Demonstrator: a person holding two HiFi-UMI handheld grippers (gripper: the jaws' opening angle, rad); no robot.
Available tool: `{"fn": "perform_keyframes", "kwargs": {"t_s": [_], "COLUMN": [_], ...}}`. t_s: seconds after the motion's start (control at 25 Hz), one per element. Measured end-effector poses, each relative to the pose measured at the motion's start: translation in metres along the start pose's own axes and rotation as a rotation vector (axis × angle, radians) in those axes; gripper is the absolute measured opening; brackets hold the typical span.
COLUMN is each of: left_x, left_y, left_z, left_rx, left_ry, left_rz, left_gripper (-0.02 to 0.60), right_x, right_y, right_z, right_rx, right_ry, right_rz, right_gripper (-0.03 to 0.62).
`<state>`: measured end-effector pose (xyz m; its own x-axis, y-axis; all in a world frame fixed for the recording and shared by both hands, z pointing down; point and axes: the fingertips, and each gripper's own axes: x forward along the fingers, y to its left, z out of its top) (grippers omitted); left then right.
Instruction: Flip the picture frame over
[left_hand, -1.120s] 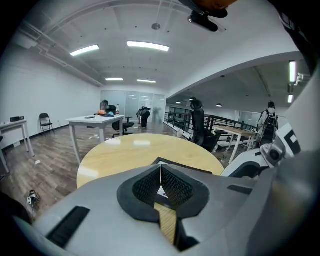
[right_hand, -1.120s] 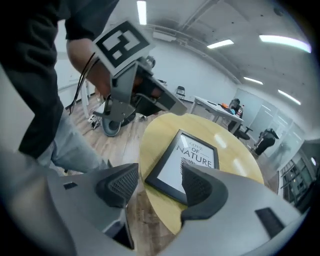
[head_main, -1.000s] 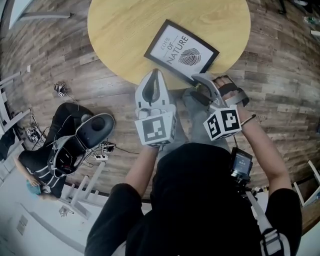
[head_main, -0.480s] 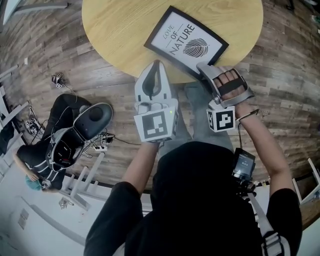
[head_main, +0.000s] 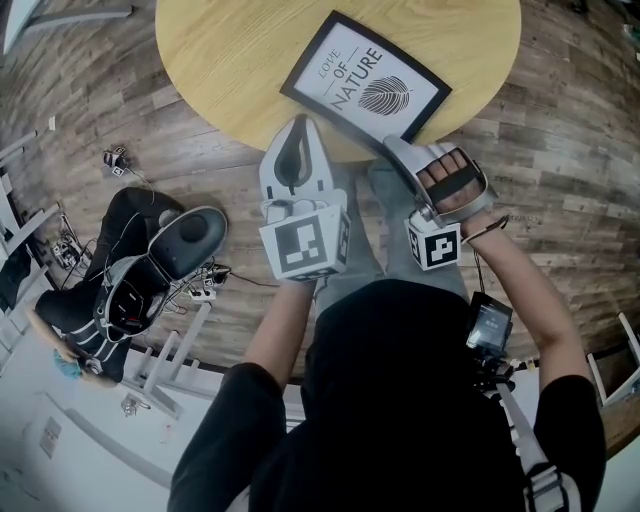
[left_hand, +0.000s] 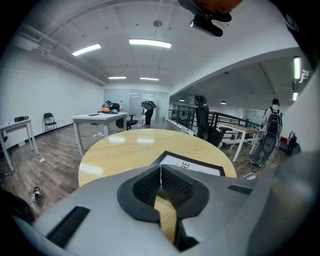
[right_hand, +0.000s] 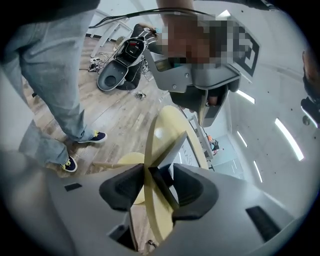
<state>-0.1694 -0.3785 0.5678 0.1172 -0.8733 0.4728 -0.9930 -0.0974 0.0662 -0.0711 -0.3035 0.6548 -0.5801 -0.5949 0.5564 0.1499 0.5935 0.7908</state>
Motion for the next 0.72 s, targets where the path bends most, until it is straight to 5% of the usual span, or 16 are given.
{"fn": "perform_keyframes", "kwargs": {"t_s": [0.72], "left_x": [-0.0081], "left_y": [0.0024], "left_z": [0.0068], "left_rx": [-0.017], "left_ry": [0.002], "left_rz": [0.026], "left_gripper": [0.023], "right_x": [-0.0016], "right_y": [-0.0039], "right_z": [-0.0001], "right_rx": [-0.035], "right_ry": [-0.019], "right_rz": [-0.007], "right_gripper": [0.16]}}
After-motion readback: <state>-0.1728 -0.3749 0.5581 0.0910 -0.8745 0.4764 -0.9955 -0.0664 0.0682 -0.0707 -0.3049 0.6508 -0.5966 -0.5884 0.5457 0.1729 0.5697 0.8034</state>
